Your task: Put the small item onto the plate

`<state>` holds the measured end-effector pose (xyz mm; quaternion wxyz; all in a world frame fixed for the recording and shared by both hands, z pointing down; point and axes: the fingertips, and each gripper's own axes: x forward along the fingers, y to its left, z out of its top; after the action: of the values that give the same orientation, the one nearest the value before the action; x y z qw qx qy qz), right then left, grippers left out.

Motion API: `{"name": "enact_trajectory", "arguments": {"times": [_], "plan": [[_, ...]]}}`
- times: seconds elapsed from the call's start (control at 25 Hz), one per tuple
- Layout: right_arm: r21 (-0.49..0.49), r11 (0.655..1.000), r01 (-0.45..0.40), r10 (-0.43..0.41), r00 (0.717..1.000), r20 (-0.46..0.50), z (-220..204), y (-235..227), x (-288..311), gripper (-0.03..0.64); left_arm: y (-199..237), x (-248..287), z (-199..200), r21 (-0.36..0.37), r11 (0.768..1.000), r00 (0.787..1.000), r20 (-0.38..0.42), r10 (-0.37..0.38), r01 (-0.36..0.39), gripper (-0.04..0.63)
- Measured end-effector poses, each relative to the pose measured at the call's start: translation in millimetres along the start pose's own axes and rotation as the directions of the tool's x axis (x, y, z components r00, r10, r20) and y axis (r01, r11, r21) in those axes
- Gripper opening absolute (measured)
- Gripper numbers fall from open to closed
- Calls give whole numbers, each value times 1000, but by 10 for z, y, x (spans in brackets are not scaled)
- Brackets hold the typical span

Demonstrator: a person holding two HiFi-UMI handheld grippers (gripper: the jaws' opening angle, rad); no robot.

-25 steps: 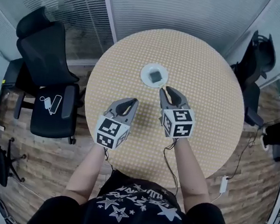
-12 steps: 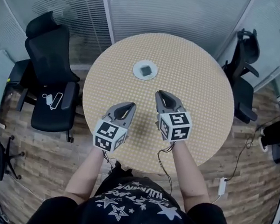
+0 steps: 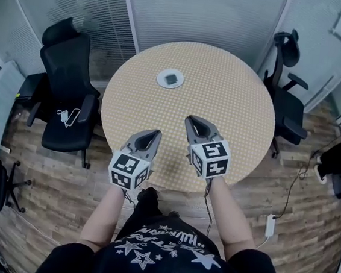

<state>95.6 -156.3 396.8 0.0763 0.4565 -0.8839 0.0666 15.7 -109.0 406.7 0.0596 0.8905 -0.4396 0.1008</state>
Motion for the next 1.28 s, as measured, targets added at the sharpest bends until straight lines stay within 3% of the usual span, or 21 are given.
{"name": "enact_trajectory", "arguments": {"times": [0.36, 0.76, 1.28], "plan": [[42, 999, -30, 30, 1000, 0, -142, 145, -388, 32, -341, -268, 13, 3, 1000, 1000, -1, 19, -19, 5], [38, 999, 25, -25, 1000, -14, -134, 278, -491, 25, -309, -404, -48, -41, 999, 999, 23, -25, 26, 5], [3, 998, 70, -70, 997, -11, -7, 1273, -721, 25, -93, -1365, -140, -64, 995, 996, 58, -66, 70, 5]]}}
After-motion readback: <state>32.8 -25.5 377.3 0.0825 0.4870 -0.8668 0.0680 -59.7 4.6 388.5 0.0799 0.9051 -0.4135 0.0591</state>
